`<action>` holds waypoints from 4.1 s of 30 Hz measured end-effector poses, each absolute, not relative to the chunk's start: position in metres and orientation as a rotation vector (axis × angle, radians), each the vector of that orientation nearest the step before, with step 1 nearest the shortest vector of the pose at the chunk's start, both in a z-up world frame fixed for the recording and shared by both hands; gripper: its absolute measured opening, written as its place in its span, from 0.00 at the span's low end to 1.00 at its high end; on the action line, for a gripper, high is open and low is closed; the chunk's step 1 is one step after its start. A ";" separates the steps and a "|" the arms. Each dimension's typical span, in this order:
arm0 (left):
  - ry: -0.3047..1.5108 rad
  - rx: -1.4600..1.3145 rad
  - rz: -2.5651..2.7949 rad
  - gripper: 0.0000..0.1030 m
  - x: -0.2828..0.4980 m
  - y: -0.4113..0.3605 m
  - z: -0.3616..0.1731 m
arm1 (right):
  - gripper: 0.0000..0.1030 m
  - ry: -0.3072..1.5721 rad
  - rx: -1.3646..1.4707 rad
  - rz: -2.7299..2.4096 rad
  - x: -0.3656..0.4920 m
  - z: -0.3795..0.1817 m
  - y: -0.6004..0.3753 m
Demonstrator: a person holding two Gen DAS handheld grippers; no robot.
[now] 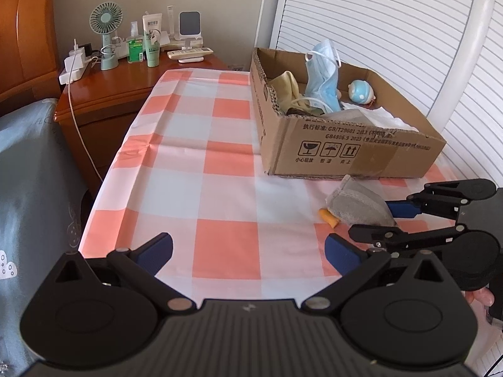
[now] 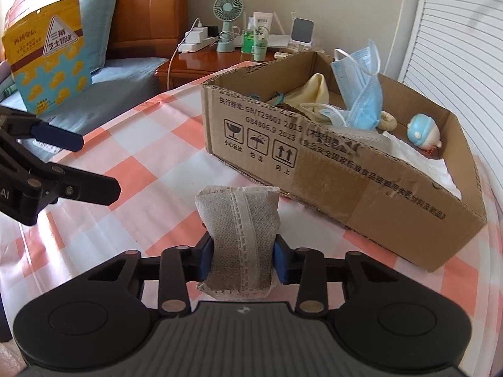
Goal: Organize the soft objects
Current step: 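Hold the sachet with the right gripper while the left gripper grasps the orange earplug, then carry the earplug into the box and open the left gripper while the right gripper lifts the sachet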
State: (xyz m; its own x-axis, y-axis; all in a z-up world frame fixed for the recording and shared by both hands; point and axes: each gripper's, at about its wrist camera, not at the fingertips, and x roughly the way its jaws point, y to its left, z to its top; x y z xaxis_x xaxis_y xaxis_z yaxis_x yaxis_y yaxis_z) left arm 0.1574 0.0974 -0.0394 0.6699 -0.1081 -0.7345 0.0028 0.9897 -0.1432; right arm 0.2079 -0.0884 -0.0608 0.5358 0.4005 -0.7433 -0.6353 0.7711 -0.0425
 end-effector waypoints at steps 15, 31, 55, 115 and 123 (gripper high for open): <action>0.835 -0.076 -0.108 0.99 0.159 0.079 -0.038 | 0.42 0.867 -0.230 0.495 0.184 -0.062 -0.121; 0.865 0.029 -0.219 0.99 0.184 0.058 -0.056 | 1.00 0.882 -0.238 0.462 0.159 -0.073 -0.121; 0.804 0.151 -0.422 0.20 0.206 0.026 -0.065 | 1.00 0.816 -0.238 0.467 0.146 -0.076 -0.126; 0.604 0.141 -0.345 0.44 0.258 0.004 0.037 | 0.36 0.599 -0.214 0.459 0.162 0.016 -0.159; 0.564 0.067 -0.212 0.99 0.235 0.022 0.029 | 0.36 0.594 -0.197 0.443 0.185 0.026 -0.164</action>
